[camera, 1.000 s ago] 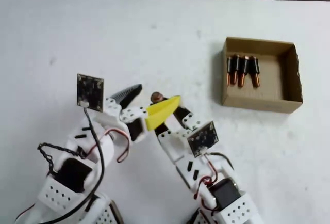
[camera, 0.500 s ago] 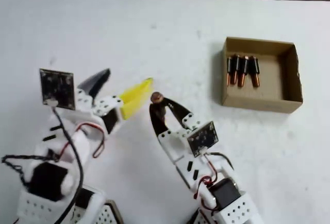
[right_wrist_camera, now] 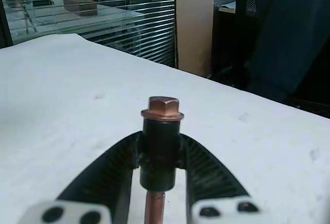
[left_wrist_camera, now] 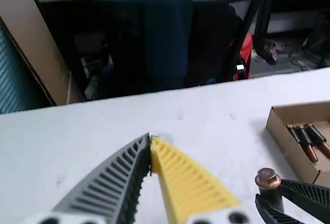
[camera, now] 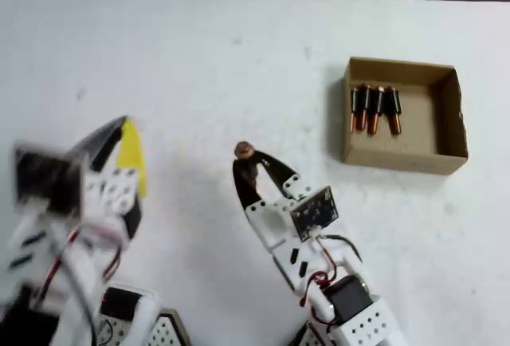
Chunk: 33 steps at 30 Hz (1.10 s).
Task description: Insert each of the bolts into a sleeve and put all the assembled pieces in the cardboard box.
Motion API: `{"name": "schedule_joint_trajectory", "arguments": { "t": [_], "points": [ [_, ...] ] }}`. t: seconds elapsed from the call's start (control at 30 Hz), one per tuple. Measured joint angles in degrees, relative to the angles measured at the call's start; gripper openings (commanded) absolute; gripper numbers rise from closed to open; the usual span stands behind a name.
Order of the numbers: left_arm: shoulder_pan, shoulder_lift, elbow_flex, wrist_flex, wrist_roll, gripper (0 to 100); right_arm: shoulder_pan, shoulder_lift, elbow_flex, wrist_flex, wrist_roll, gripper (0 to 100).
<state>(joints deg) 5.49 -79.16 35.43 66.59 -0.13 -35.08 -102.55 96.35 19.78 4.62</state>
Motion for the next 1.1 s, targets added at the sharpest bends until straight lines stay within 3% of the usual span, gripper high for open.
{"name": "schedule_joint_trajectory", "arguments": {
  "t": [0.53, 1.1],
  "points": [
    [-10.29, -24.62, 14.24, 0.53, -1.49, 2, 2.11, 0.0, 0.0, 0.53, 0.0, 1.5],
    [-10.55, -25.32, 40.79, 0.53, -4.75, 2, 2.02, 0.0, 0.0, 1.76, 0.0, 1.5]
  ]
}}
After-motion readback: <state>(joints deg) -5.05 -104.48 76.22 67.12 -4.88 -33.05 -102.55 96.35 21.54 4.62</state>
